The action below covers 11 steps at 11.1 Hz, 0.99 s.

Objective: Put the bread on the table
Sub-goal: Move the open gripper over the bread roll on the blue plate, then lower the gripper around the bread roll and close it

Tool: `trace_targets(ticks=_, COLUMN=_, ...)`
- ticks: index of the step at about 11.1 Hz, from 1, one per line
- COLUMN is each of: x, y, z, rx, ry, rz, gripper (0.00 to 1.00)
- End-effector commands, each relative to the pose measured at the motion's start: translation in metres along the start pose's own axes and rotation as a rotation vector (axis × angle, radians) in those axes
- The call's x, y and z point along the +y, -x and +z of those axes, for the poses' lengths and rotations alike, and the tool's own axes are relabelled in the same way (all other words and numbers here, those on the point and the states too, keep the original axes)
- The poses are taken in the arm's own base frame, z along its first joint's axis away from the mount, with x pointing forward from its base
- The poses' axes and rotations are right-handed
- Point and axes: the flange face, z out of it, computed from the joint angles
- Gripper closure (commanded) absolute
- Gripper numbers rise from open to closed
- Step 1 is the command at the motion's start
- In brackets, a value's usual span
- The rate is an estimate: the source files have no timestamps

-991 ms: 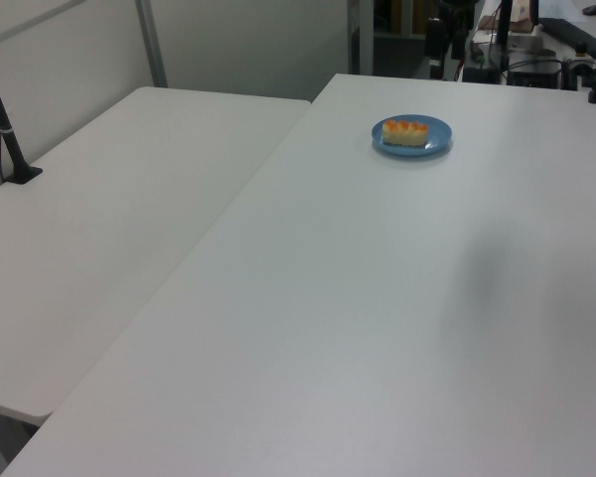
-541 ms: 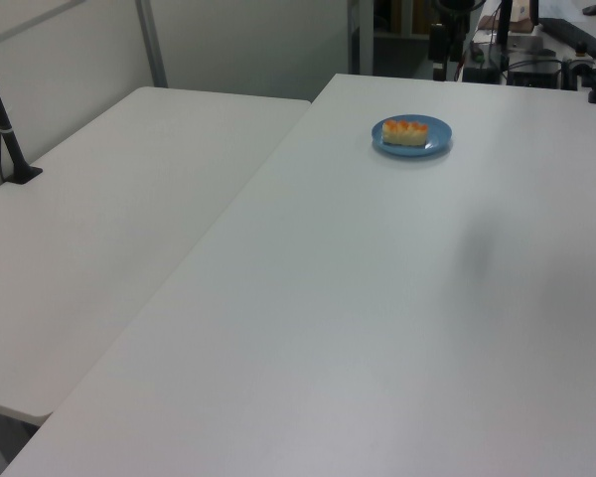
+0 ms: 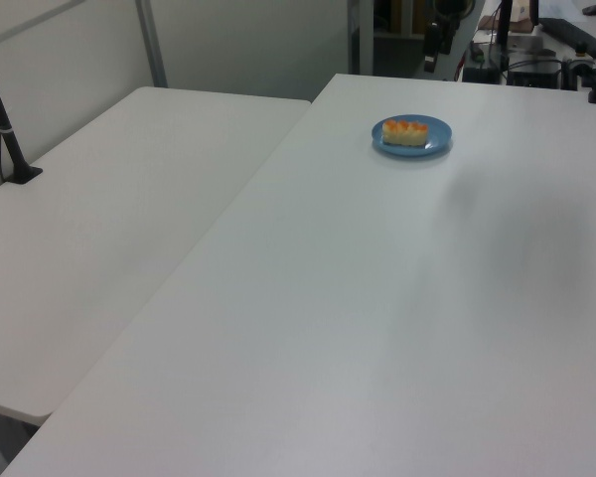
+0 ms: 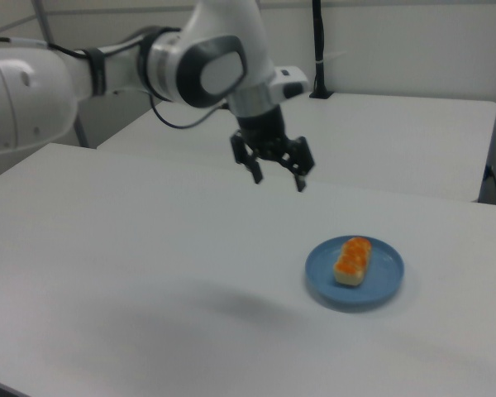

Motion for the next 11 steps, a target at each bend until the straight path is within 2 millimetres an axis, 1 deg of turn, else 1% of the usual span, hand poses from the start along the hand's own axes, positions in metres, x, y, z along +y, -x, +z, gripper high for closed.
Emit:
trace_targets(ticks=1, x=0.035, y=-0.02, z=0.058, rx=0.064, ry=0.023, rz=-0.033, gripper=0.0)
trace_targets(ticks=2, x=0.05, y=-0.022, z=0.083, rx=0.071, ry=0.03, rz=-0.014, gripper=0.0)
trace_targets(ticks=3, x=0.065, y=-0.024, z=0.102, rx=0.101, ry=0.046, rz=0.003, gripper=0.0)
trace_targets(ticks=4, x=0.071, y=-0.027, z=0.124, rx=0.117, ry=0.055, rz=0.006, gripper=0.0)
trace_targets(ticks=5, x=0.072, y=-0.029, z=0.144, rx=0.122, ry=0.06, rz=0.004, gripper=0.0)
trace_targets(ticks=7, x=0.074, y=-0.032, z=0.179, rx=0.138, ry=0.07, rz=0.001, gripper=0.0)
trace_targets(ticks=8, x=0.073, y=-0.034, z=0.191, rx=0.154, ry=0.071, rz=0.011, gripper=0.0)
trace_targets(ticks=10, x=0.07, y=-0.035, z=0.209, rx=0.156, ry=0.068, rz=0.01, gripper=0.0)
trace_targets(ticks=11, x=0.069, y=-0.036, z=0.215, rx=0.17, ry=0.072, rz=0.009, gripper=0.0)
